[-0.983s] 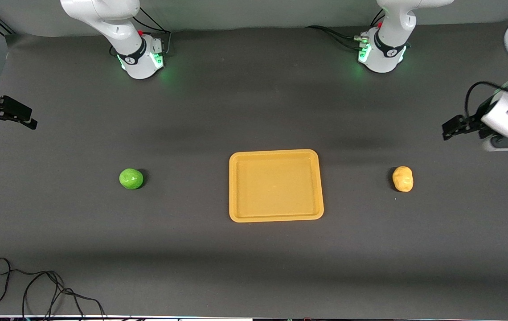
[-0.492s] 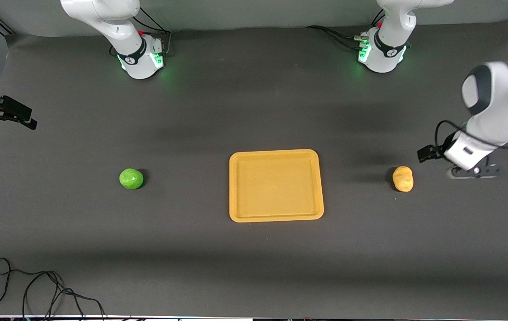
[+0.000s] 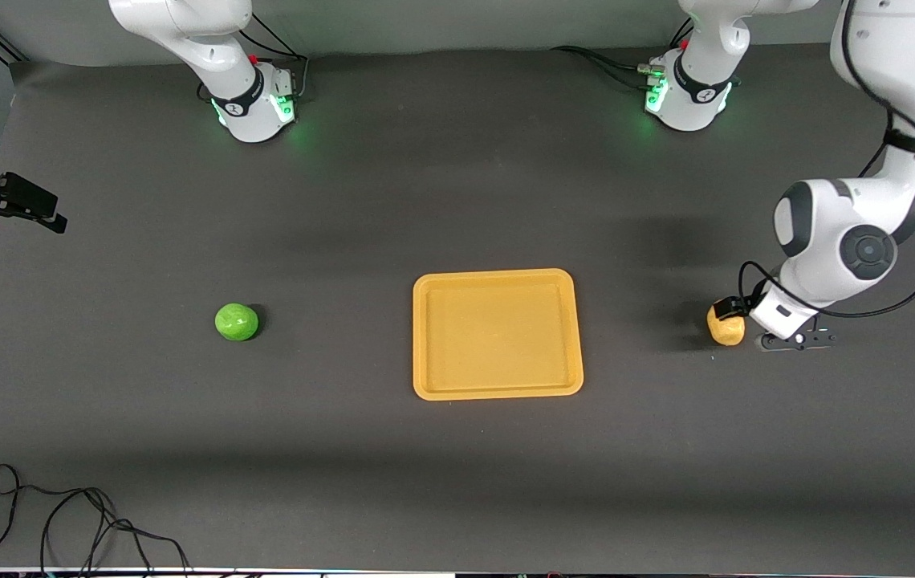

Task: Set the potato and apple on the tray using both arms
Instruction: 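Close the left gripper on the yellow potato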

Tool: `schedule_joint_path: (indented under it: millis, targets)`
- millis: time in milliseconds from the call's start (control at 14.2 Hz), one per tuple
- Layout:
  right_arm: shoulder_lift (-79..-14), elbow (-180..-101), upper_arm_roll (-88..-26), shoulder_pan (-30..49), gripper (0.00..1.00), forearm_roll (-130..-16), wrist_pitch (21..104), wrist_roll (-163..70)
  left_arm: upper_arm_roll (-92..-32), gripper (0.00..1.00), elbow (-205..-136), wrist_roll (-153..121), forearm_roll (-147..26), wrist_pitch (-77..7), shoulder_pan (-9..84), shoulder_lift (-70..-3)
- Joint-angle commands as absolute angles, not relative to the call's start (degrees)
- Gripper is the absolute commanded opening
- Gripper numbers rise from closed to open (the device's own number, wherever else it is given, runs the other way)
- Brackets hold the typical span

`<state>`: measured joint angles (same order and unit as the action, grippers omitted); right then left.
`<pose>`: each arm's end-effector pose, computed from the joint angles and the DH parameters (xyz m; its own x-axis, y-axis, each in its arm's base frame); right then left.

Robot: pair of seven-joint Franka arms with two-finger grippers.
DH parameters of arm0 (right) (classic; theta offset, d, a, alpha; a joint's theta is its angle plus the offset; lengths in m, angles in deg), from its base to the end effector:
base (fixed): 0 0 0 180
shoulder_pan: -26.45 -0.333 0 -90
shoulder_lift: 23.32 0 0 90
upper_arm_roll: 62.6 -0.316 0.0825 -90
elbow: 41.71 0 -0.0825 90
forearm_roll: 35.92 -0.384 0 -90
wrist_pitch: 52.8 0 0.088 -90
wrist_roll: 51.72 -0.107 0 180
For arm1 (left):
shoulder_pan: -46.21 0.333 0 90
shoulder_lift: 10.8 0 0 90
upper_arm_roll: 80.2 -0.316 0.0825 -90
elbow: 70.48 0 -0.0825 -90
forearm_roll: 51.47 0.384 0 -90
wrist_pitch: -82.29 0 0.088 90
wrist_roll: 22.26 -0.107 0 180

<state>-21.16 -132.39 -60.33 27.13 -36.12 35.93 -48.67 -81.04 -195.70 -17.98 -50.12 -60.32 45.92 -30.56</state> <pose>0.5400 -0.0279 0.6376 1.0000 0.0018 0.0039 0.0019 -1.0000 -0.0048 0.5559 0.0053 0.2248 0.9971 0.0649 -0.0400 0.0640 -0.9977 -0.0215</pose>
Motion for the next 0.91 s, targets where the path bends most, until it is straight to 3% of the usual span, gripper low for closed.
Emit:
schedule_joint_path:
  millis: [0,281,492,562,843]
  targets:
    - [-20.9,-132.0,-60.2,26.6,1.00,-35.5,35.7,-47.6,-81.3,1.00,-197.4,-16.5,-49.7,-64.1,45.2,-31.7]
    - [-20.9,-132.1,-60.2,26.6,1.00,-35.6,35.4,-48.4,-81.2,0.99,-198.3,-15.9,-50.1,-68.5,45.2,-33.7]
    - [-21.0,-132.1,-60.2,26.5,1.00,-35.7,35.4,-48.4,-81.2,0.55,-198.0,-14.5,-50.1,-67.9,44.4,-33.4]
    - [-21.0,-132.0,-60.2,26.6,1.00,-35.7,35.4,-48.3,-81.2,0.45,-197.8,-14.4,-50.1,-67.5,44.4,-33.0]
    - [-21.4,-131.2,-60.4,26.4,1.00,-35.8,34.7,-49.3,-80.9,0.30,-197.3,-14.4,-50.1,-66.7,44.4,-30.5]
